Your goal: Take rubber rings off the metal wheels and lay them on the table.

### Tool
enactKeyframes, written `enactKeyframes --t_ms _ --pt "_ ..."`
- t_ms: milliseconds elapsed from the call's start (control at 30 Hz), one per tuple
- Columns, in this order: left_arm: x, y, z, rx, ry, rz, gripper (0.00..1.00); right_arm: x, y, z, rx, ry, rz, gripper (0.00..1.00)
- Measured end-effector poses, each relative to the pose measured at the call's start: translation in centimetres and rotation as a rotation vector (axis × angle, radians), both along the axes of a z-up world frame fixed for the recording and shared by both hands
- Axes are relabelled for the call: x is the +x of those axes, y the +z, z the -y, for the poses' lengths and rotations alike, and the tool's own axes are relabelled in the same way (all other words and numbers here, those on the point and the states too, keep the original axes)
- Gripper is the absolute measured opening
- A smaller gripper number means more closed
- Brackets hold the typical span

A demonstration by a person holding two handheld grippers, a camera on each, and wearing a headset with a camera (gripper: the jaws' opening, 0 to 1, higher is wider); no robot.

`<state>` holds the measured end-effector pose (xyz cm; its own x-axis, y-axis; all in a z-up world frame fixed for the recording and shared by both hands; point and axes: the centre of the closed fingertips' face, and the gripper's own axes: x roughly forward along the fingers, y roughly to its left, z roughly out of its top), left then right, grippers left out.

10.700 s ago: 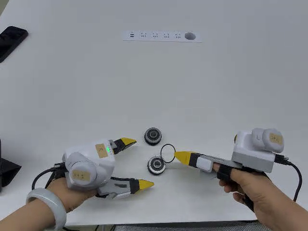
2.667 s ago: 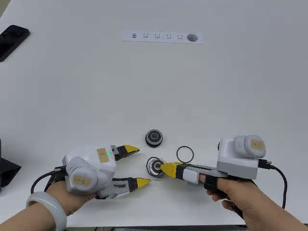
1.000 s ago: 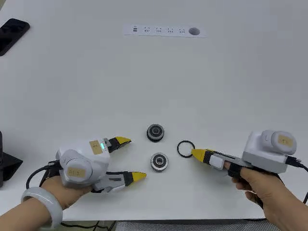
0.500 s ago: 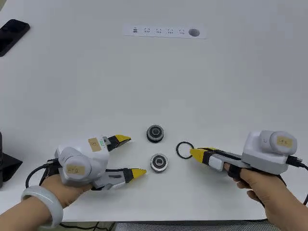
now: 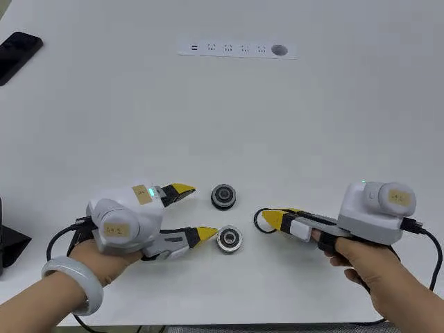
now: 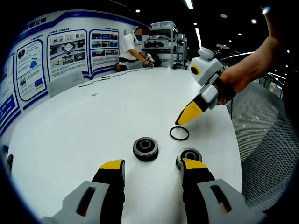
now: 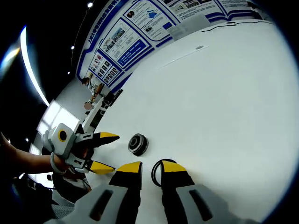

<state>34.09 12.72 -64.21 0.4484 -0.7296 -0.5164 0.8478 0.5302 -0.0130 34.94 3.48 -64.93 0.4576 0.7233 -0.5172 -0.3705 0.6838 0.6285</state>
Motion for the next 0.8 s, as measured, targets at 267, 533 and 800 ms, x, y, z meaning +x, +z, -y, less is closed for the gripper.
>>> enactKeyframes --t_ms 267,533,800 --pt "1.1 0.3 1.0 -0.004 -0.011 0.01 0.46 0.5 0.2 -1.3 0.013 0.025 0.0 0.17" --pt "1.9 0.4 1.8 -0.002 -0.025 0.013 0.4 1.0 0.2 -2.2 0.029 0.037 -0.001 0.17" --pt "2.5 0.0 2.1 0.011 -0.03 0.006 0.37 1.3 0.3 -2.4 0.036 0.036 0.0 0.17"
